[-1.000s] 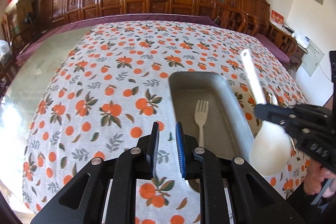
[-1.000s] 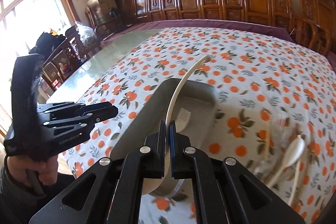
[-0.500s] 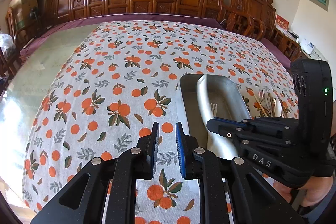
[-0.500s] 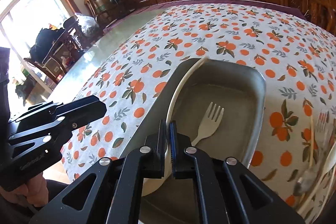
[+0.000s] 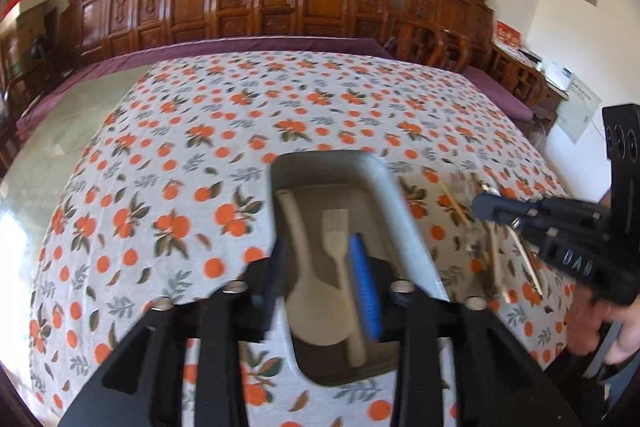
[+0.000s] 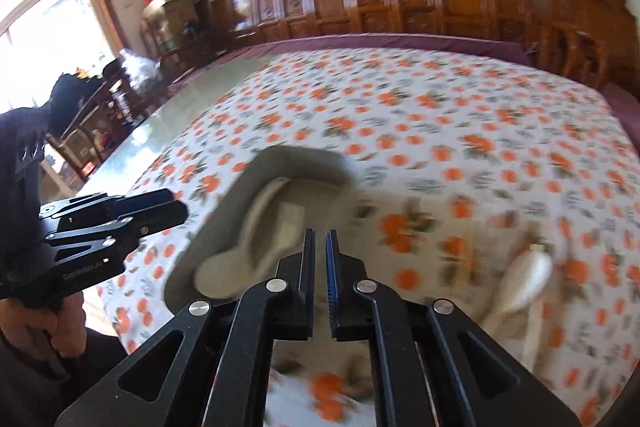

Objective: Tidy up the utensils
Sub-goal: 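Lower the white spoon into the grey tray and open the right tool, then grasp a wooden chopstick from the pile with the right tool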

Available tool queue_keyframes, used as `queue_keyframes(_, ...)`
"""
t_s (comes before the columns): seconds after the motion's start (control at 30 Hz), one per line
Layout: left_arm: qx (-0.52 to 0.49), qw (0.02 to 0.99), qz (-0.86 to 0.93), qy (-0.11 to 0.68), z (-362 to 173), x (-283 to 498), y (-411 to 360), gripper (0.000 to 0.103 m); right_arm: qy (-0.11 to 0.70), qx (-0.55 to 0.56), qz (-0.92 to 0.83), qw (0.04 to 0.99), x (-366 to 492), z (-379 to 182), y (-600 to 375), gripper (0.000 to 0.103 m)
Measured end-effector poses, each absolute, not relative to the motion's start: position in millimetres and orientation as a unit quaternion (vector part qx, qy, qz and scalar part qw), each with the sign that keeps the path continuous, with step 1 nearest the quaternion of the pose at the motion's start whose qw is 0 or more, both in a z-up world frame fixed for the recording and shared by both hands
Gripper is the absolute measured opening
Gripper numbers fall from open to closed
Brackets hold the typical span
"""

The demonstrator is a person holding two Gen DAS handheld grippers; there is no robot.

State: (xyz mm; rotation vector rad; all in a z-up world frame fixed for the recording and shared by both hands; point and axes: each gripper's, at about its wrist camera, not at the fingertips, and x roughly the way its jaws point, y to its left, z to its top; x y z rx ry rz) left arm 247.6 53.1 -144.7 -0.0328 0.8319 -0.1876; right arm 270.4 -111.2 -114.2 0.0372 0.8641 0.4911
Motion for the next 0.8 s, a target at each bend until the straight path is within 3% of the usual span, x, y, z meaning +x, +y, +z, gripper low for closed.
queue_keyframes(0.17, -0.003, 0.910, -0.117, 0.397, -140.4, 244.4, 27.2, 0.051, 0.412, 0.010, 0.182, 0.893, 260.6, -109.7, -167.2, 0.008)
queue_keyframes(0.8, 0.036, 0.903, -0.148, 0.402, -151.4, 244.5, -39.1, 0.051, 0.474, -0.018, 0.107, 0.874, 264.7, -191.2, -222.5, 0.014)
